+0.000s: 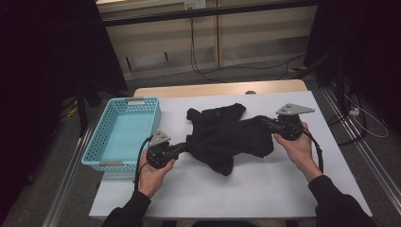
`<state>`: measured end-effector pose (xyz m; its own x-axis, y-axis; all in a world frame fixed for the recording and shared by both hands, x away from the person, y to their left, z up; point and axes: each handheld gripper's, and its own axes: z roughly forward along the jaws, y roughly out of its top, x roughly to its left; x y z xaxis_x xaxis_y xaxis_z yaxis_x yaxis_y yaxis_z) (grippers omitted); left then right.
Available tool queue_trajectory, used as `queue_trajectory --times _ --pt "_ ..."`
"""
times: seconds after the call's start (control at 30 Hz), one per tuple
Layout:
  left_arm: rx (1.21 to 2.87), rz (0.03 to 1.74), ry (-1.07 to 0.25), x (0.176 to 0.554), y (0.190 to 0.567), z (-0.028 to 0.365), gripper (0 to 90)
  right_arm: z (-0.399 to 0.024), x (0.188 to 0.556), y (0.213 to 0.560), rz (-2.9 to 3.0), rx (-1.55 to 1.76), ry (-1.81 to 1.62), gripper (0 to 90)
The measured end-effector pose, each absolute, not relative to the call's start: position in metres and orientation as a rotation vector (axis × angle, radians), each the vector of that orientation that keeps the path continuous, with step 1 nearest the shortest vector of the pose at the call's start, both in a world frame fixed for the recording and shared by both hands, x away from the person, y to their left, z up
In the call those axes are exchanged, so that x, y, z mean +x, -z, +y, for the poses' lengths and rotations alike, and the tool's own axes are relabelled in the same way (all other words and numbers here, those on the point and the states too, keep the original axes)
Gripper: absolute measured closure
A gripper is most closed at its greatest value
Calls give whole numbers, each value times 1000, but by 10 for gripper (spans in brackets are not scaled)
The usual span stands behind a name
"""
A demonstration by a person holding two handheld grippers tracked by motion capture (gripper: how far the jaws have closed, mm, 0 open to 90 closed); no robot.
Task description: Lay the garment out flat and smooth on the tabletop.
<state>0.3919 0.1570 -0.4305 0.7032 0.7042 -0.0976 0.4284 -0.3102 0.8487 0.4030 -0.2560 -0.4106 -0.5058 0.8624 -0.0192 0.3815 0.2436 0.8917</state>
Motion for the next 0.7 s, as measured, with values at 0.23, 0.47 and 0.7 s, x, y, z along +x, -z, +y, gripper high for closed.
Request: queue_trajectory --times 0.23,0.47,0.7 --pt "1981 843 -355 386 434 160 685 -255 406 433 2071 1164 -1148 699" --pt "1970 845 -348 368 429 168 577 -266 387 425 2039 1171 -1180 524" --pt "1997 720 -328 343 421 151 583 -271 347 423 2071 1125 -1229 482"
